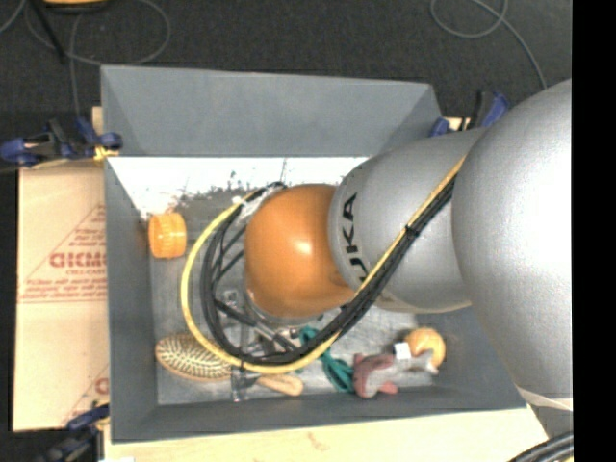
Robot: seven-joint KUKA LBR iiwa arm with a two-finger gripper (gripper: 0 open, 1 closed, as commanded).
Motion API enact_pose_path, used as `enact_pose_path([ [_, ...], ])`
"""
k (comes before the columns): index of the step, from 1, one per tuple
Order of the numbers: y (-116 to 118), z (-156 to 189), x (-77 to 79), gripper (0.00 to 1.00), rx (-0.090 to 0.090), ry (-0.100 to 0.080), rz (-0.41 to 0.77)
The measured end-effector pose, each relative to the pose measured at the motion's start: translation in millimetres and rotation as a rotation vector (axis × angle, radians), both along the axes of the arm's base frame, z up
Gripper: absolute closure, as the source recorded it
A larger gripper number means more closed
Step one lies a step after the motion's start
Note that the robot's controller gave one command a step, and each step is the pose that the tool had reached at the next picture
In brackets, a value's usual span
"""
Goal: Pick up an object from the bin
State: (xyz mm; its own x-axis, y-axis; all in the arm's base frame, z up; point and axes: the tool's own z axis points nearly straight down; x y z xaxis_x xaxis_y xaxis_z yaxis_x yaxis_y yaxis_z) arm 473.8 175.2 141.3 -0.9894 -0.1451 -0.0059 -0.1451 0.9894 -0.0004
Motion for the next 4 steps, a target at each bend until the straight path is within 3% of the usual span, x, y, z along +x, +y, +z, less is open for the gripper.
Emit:
enact_pose_path([
  [1,53.5,-67.2,4.7,0.0,0.001,-0.011,-0.099],
  [2,30.7,-61.3,8.8,1.0,0.019,-0.028,-0.026],
  [4,31.1,-58.5,9.2,1.0,0.018,-0.025,-0.026],
])
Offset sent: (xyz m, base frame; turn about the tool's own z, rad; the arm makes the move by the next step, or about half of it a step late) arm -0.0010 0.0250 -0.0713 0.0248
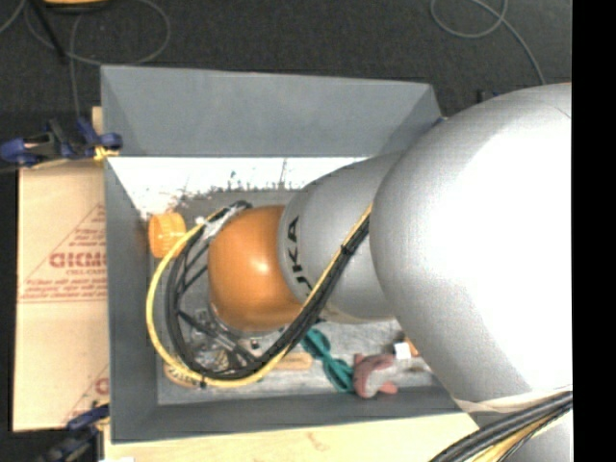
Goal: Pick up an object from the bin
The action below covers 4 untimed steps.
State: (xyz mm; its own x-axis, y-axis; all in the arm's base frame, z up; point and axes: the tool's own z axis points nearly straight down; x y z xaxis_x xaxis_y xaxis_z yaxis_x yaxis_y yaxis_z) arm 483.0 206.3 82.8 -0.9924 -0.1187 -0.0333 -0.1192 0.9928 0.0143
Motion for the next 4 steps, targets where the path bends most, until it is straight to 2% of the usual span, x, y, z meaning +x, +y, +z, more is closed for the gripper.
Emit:
enact_pose_path([
  [1,0.2,6.8,1.1,1.0,-0.004,0.006,0.0],
  [2,-1.5,14.3,-2.1,1.0,-0.012,0.023,0.0],
  [3,-2.2,33.6,-3.5,1.0,-0.017,0.033,-0.001],
  [4,-1.7,45.8,-1.8,1.0,-0.015,0.028,-0.002],
])
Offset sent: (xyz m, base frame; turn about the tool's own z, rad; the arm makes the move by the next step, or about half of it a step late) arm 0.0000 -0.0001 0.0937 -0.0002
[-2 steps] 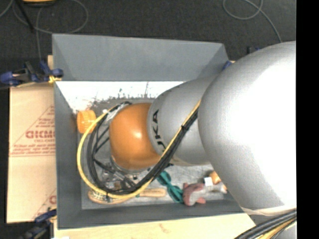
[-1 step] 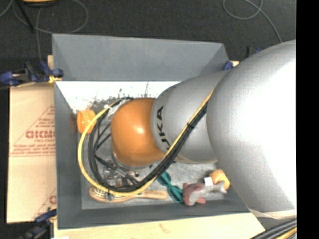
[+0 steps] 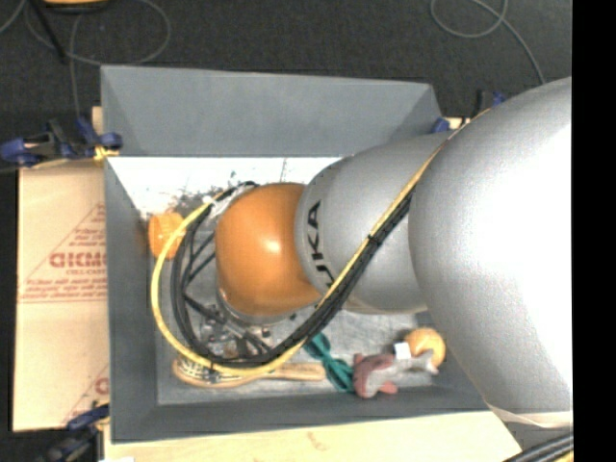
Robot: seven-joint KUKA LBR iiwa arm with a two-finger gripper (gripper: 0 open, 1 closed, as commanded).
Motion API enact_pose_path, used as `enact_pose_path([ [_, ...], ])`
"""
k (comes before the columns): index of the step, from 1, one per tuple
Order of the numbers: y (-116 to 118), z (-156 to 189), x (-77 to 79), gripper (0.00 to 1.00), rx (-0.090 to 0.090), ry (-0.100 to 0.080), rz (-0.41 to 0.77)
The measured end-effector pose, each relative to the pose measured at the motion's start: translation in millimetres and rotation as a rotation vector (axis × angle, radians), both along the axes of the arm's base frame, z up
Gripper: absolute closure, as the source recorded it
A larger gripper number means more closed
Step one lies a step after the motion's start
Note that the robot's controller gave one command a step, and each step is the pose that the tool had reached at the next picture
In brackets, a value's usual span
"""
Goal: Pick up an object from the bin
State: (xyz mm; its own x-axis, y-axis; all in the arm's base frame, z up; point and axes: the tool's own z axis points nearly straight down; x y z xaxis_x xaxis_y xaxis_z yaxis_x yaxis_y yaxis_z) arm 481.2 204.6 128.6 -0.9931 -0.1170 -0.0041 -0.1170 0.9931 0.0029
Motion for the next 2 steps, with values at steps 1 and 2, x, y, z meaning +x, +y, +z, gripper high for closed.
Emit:
enact_pose_path([
  [1,-0.3,7.6,-0.5,1.0,-0.001,0.002,-0.001],
  [2,-0.4,16.6,-0.7,1.0,-0.001,0.003,-0.001],
])
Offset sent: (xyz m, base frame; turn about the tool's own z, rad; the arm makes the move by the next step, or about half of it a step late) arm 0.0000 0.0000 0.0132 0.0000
